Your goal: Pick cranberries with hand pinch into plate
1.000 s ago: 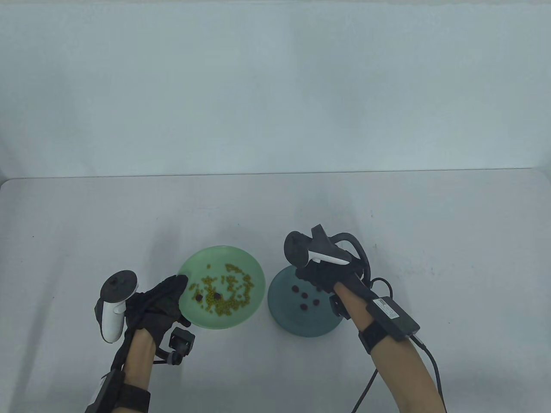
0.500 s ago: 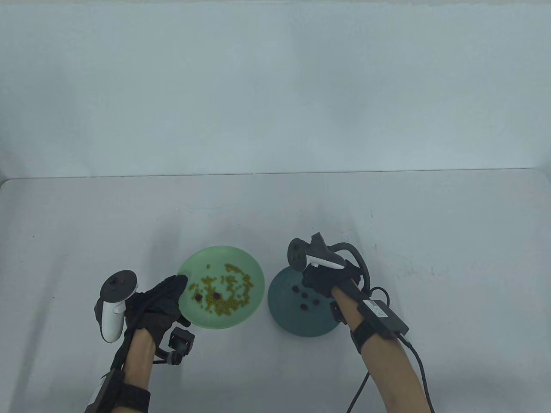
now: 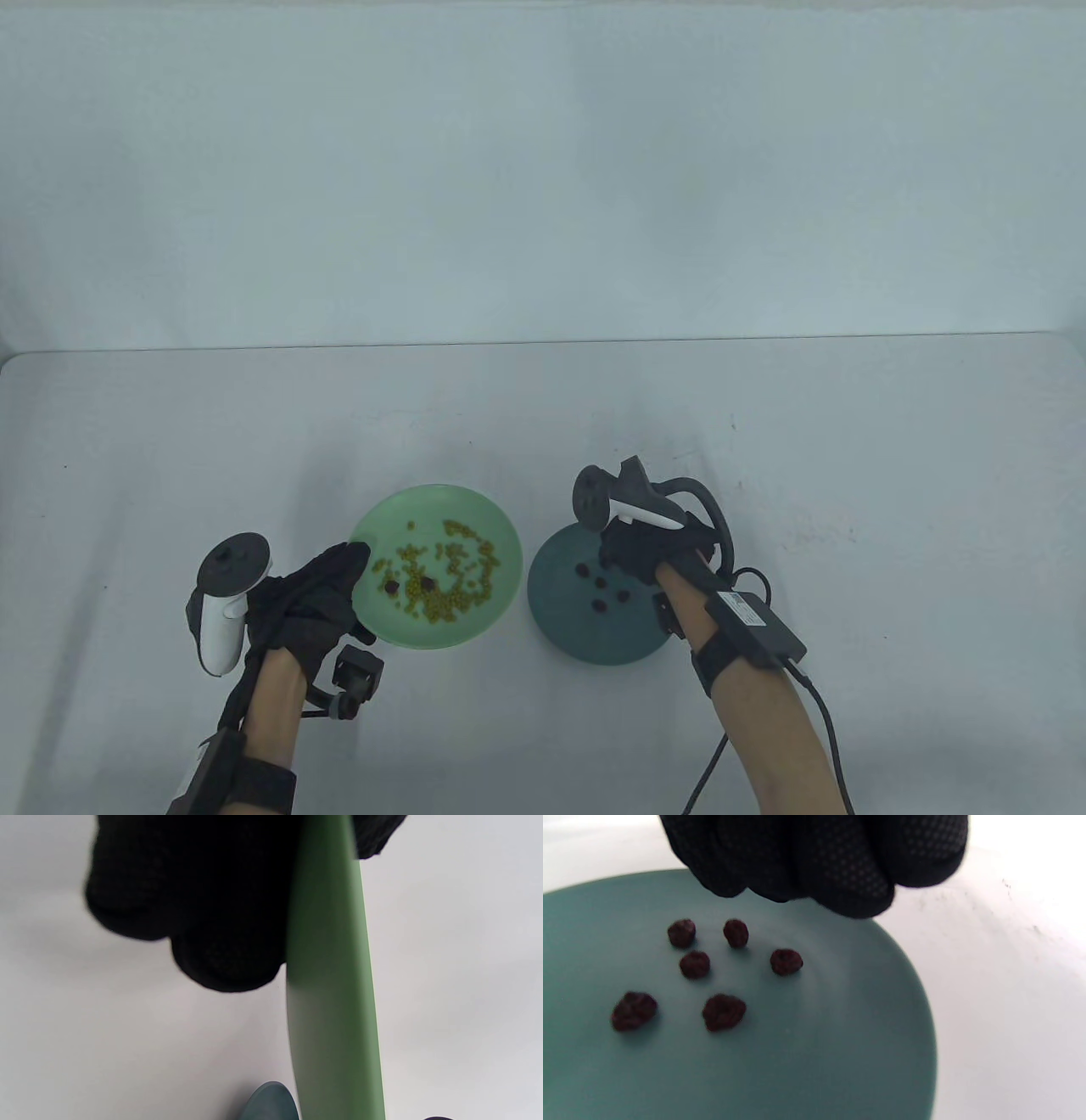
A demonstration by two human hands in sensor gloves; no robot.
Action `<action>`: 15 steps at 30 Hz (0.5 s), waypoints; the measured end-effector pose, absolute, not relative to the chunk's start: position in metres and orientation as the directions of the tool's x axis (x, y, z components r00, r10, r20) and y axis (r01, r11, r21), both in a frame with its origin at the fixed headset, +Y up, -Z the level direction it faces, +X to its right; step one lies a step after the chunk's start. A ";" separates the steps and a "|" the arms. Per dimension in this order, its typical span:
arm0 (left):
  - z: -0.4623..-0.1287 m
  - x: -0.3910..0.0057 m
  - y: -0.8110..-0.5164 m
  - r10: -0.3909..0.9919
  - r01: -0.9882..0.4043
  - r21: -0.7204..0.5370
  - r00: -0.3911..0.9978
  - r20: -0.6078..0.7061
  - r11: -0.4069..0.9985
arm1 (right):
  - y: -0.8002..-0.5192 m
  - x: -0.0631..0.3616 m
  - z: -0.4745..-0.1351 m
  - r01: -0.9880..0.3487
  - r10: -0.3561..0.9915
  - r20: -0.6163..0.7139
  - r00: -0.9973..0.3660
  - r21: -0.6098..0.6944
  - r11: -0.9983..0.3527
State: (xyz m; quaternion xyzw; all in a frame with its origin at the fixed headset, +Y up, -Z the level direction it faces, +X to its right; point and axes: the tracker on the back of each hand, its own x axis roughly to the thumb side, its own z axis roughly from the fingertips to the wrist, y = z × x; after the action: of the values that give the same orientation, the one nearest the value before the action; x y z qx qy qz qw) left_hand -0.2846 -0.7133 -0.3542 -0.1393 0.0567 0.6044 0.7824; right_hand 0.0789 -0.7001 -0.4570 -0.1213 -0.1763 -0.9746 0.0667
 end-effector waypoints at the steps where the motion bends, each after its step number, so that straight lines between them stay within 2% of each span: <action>1: -0.354 -0.285 -0.713 0.930 -0.961 -0.150 0.264 -0.257 0.231 | -0.695 0.079 -0.456 0.170 -0.088 0.261 -0.961 0.314 -0.934; 10: -0.354 -0.284 -0.713 0.929 -0.961 -0.149 0.267 -0.258 0.235 | -0.632 0.062 -0.444 0.205 -0.136 0.319 -0.938 0.196 -0.959; 15: -0.354 -0.283 -0.714 0.928 -0.960 -0.149 0.268 -0.257 0.236 | -0.595 0.036 -0.429 0.229 -0.174 0.389 -0.905 0.100 -0.968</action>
State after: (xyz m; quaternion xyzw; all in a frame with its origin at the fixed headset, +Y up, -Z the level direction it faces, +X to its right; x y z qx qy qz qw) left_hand -0.2833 -0.7137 -0.3542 -0.1389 0.0574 0.6023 0.7840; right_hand 0.0357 -0.5952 -0.4288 -0.1922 -0.0719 -0.9732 0.1034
